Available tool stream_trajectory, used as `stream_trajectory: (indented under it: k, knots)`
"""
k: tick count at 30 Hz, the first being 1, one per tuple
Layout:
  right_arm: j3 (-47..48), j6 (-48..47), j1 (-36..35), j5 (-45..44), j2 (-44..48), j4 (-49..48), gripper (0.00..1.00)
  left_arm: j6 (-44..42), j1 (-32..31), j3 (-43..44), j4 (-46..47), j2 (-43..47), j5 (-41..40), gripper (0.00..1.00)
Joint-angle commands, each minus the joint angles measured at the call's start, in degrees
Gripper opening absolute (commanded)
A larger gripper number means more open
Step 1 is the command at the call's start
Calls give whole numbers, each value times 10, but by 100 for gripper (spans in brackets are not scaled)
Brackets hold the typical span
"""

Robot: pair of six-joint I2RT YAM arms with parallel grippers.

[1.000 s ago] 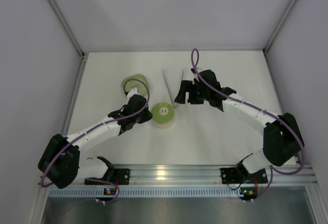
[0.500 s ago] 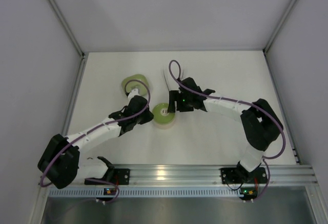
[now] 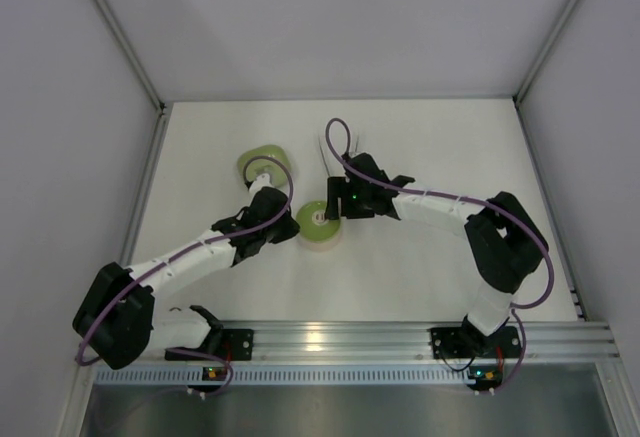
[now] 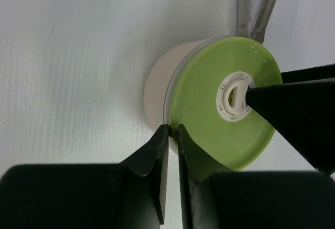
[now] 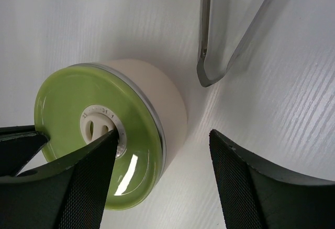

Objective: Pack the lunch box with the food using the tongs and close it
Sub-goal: Close the box lid on the packing box.

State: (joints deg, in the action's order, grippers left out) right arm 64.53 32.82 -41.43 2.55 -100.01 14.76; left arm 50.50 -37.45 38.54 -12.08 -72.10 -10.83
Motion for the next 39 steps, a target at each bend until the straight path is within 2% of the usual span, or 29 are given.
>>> stream_trajectory:
  k: [1, 6, 21, 29, 32, 39]
  knots:
    - [-26, -14, -15, -54, -25, 36, 69, -21, -9, -38, -146, -26, 19, 16]
    - [-33, -10, -15, -52, -19, 33, 69, -22, -9, -38, -151, -25, 20, 18]
    - [-13, -18, -15, -57, 10, 52, 71, -25, -9, -22, -177, 1, 6, 38]
    - [1, -25, -15, -59, 23, 61, 72, -32, -9, -15, -173, -2, 7, 42]
    - [12, -31, -15, -58, 27, 67, 72, -42, -9, -1, -177, 4, 4, 47]
    - [60, -47, -15, -66, 42, 83, 73, -77, -9, 69, -182, -6, 0, 48]
